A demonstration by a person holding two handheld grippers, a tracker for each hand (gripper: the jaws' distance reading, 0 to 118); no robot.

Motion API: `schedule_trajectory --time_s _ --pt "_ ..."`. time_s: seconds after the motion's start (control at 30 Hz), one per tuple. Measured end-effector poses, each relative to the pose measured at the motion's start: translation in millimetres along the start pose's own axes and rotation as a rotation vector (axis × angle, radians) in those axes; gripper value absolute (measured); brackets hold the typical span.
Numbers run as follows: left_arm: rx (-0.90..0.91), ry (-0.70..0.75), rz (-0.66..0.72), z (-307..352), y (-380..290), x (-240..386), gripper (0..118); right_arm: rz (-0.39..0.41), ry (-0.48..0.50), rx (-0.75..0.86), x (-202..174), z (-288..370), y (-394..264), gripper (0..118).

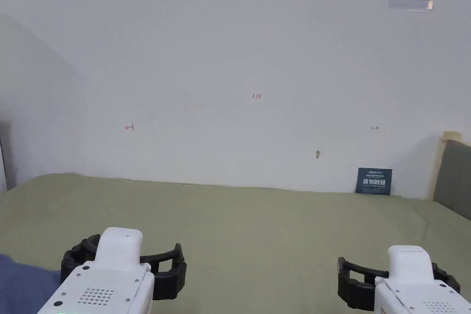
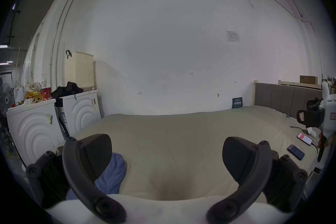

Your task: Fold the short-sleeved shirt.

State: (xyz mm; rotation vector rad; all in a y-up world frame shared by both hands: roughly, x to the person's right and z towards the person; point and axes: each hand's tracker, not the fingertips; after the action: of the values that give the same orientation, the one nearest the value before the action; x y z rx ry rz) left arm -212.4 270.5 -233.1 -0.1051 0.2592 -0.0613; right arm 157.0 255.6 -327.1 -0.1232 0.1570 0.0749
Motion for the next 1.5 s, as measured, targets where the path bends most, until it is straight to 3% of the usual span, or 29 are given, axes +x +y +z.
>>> schedule_trajectory --time_s 1.5 --pt "-0.003 0.007 0.008 0.0 -3.5 -1.3 118 -0.025 -0.047 -0.023 6.7 0.7 -2.0 118"
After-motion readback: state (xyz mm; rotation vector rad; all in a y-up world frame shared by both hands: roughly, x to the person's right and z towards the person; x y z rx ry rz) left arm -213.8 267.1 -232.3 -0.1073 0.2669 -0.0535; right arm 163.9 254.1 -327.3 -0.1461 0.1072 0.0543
